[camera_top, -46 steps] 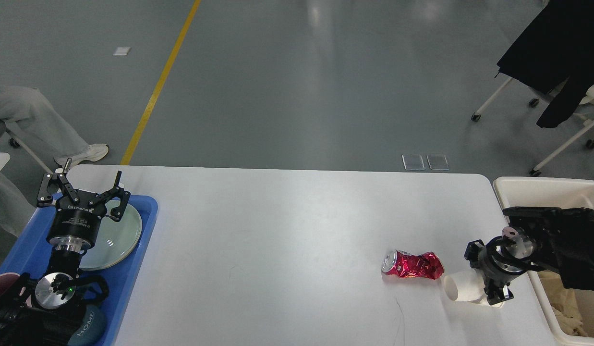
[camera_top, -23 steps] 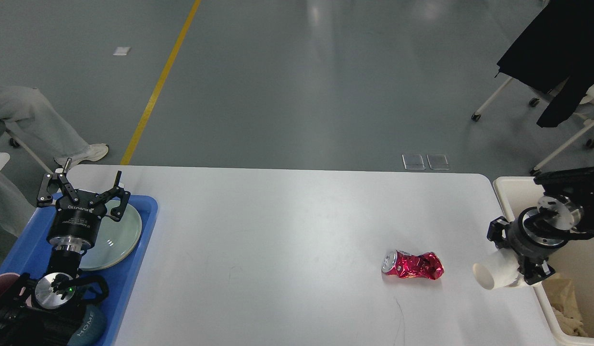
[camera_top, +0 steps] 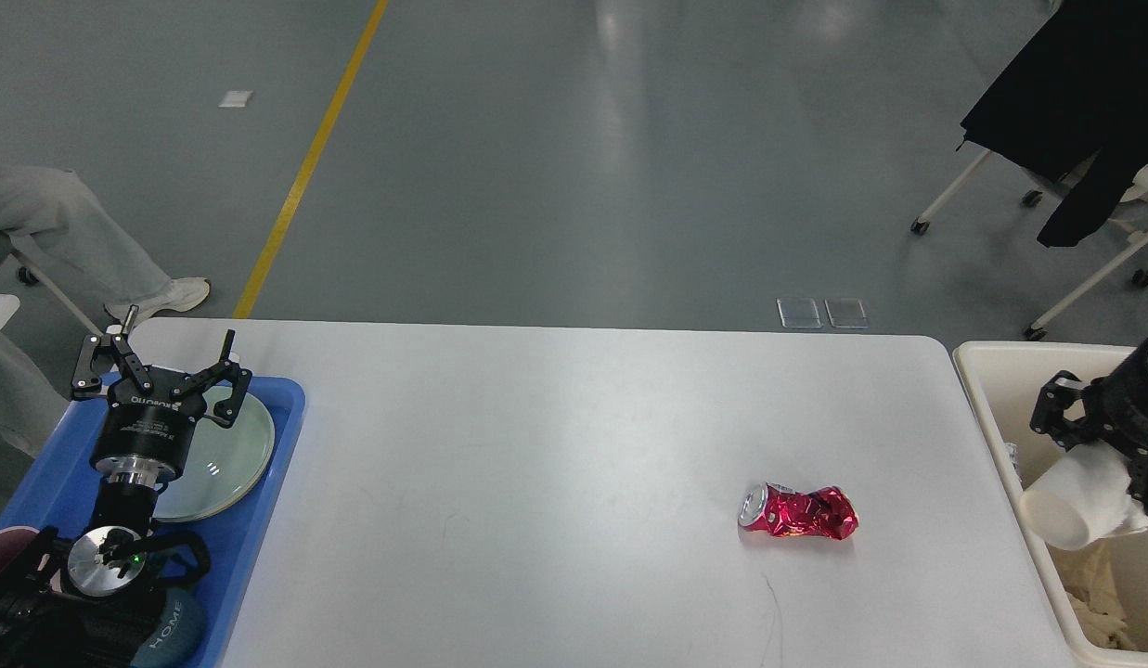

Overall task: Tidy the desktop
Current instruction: 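Carry the paper cup into the bin and release it, then open the right gripper inside the bin and withdraw it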

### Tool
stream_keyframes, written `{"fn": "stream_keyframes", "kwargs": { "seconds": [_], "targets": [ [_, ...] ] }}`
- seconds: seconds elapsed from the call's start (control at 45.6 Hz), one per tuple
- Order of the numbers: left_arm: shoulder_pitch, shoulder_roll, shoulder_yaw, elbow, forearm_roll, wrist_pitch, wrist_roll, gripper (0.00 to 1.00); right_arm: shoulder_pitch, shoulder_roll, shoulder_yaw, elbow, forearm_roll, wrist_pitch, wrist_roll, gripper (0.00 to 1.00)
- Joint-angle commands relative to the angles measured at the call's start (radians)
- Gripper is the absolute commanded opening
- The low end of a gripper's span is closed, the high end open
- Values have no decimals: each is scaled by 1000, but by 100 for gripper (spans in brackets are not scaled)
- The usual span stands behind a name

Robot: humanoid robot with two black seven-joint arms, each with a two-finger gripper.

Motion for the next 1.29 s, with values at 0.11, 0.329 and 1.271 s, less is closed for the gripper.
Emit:
{"fn": "stream_keyframes", "kwargs": {
  "seconds": [0.11, 0.329, 1.271],
  "targets": [
    [2, 0, 0, 0, 0, 0, 0, 96, -318, -140, 180, -370, -211, 11, 3, 0],
    [2, 0, 0, 2, 0, 0, 0, 96, -728, -131, 532, -731, -363, 29, 27, 0],
    [2, 0, 0, 2, 0, 0, 0, 96, -1418, 326, 510, -1391, -524, -371, 396, 100]
  ]
}}
